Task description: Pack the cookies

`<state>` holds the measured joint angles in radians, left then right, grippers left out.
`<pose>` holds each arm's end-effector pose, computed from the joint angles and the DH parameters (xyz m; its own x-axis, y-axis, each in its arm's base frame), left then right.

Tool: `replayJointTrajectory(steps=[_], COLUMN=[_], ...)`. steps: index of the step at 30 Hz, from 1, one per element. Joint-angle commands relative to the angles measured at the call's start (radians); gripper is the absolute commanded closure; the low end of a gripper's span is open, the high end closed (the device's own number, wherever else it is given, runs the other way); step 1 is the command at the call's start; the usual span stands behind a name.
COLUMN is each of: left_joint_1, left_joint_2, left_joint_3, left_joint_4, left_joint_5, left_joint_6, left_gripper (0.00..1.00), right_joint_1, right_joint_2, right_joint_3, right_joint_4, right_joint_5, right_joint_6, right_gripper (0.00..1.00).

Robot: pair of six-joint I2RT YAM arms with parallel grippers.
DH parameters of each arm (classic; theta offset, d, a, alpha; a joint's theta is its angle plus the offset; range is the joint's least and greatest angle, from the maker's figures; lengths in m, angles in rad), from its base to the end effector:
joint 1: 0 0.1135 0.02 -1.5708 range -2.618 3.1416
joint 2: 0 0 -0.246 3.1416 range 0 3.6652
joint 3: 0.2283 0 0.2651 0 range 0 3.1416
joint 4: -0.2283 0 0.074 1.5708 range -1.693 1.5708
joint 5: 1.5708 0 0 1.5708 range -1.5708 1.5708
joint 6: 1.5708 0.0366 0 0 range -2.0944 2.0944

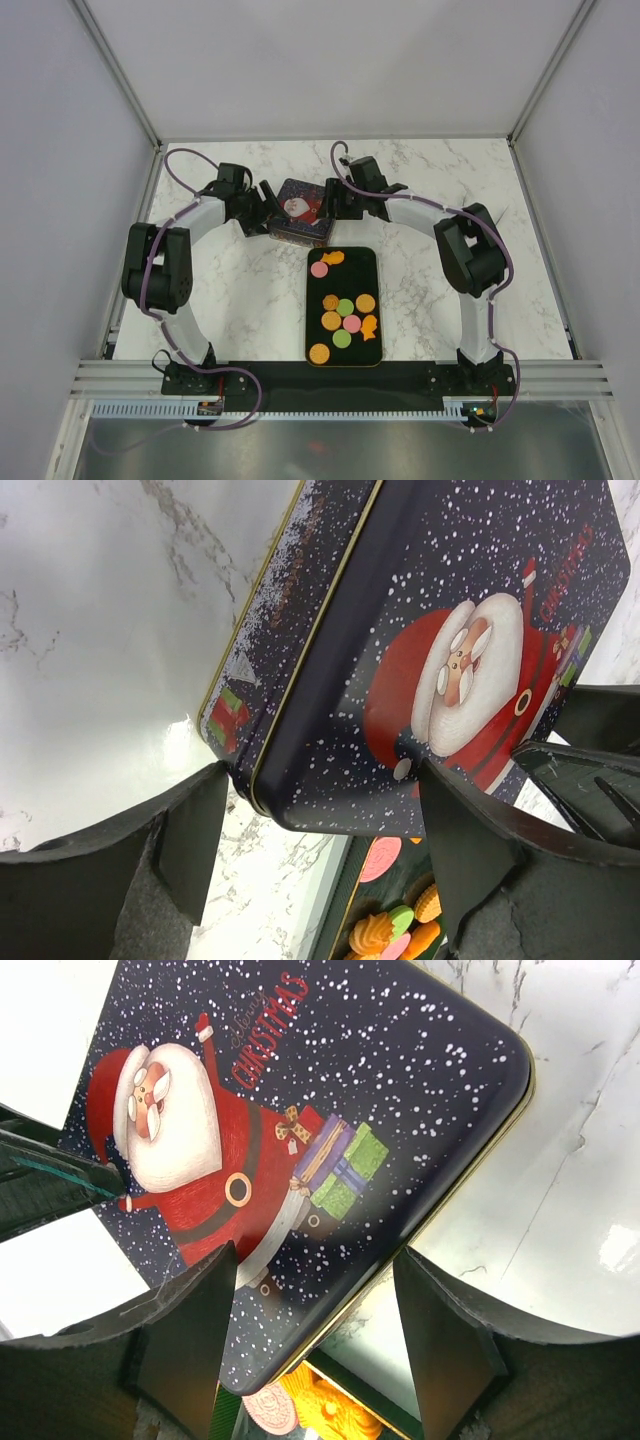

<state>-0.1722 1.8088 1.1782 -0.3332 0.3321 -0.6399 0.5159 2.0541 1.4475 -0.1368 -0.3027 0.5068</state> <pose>0.3762 -0.0775 0.1596 -0.8553 -0.4242 -0.2977 -0.2063 0.8056 -0.5554 0.3955 0.2368 0.1597 -0.8359 0.0586 -0.5457 -0.2928 0.7933 0.5337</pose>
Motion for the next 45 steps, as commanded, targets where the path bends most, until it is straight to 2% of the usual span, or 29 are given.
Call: replayJointTrajectory(steps=[1, 21, 29, 37, 45], left_joint_1=[-0.006, 0.000, 0.002, 0.002, 0.003], left_joint_2=[0.029, 0.070, 0.127, 0.193, 0.248], left_joint_3=[0.011, 0.029, 0.165, 0.317, 0.451], left_joint_4=[0.066, 0.063, -0.024, -0.127, -0.207], left_joint_5=[0.004, -0.034, -0.050, -0.067, -0.054], left_joint_6=[-0.027, -0.023, 0.049, 0.175, 0.246], left_gripper=[0.20, 0.44, 0.49, 0.50, 0.48], right_joint_1=[0.056, 0.124, 0.081, -0.034, -0.129], right_joint_2=[-0.035, -0.120, -0.175, -0.189, 0.038], right_joint_3=[0.019, -0.050, -0.042, 0.095, 0.341], right_joint_4=[-0.052, -0.078, -0.129, -0.187, -0.211], right_joint_5=[-0.012, 0.057, 0.056, 0.011, 0.011], right_joint_6=[-0.045, -0.083, -0.111, -0.148, -0.232], right_gripper=[0.29, 0.27, 0.24, 0.21, 0.19])
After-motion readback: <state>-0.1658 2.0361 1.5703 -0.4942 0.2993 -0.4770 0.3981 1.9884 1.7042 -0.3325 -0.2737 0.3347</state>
